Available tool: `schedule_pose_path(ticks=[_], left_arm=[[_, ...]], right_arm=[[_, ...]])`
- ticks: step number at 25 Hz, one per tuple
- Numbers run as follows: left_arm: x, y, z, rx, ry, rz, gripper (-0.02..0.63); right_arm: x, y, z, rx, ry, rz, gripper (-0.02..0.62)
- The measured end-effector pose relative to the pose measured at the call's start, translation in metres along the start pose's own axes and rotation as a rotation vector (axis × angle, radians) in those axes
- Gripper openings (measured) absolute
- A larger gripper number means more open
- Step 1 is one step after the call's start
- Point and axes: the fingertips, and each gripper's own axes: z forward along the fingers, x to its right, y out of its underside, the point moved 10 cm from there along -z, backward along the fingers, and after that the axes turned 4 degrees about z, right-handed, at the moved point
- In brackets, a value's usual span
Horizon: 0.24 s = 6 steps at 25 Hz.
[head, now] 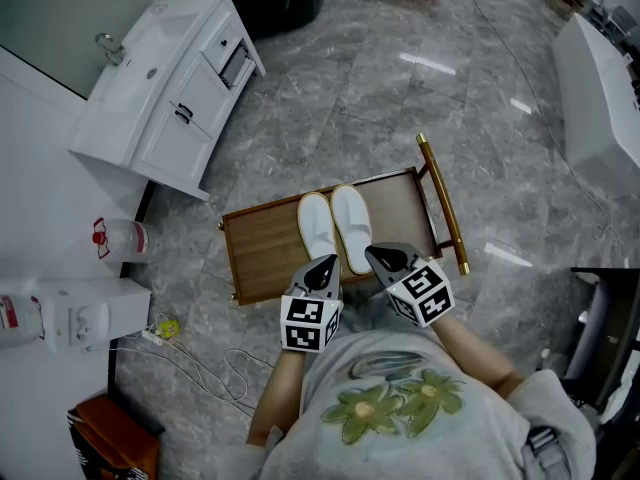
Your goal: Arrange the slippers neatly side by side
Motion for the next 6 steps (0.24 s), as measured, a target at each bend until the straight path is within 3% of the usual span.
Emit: schedule_pose_path(ticks=[6], left_arm=[[0.0013,0.0019,-0.0011,-0.014,0.001,-0.004,0.015]], right_arm=[[0.0006,-0.0004,-0.0015,-0.005,0.009,-0.006,0.005]])
